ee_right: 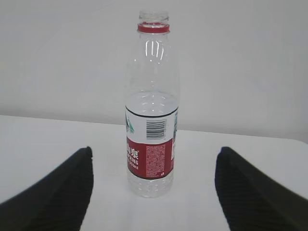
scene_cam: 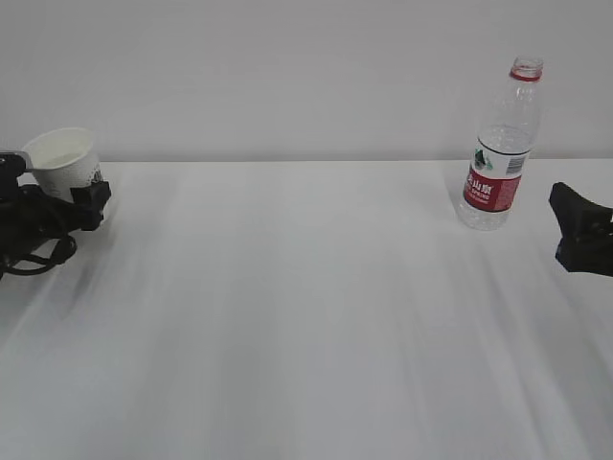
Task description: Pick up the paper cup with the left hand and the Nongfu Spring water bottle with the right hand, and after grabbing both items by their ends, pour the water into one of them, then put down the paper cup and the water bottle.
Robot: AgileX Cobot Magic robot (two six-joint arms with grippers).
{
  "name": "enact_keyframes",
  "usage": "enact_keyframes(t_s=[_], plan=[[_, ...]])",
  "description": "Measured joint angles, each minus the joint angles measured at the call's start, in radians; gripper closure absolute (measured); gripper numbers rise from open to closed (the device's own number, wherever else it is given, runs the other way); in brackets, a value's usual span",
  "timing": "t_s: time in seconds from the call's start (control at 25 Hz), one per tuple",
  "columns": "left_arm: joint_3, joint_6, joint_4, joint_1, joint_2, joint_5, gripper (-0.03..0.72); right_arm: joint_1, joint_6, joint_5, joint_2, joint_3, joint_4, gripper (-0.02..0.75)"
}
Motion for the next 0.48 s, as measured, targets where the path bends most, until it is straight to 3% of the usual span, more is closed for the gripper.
enact_keyframes(t_s=[0.48], plan=[[0.087,0.022,0.038,0.0,0.0,-0.107,0.048,0.0,0.0,0.0,0.0,0.0,0.0,0.146]])
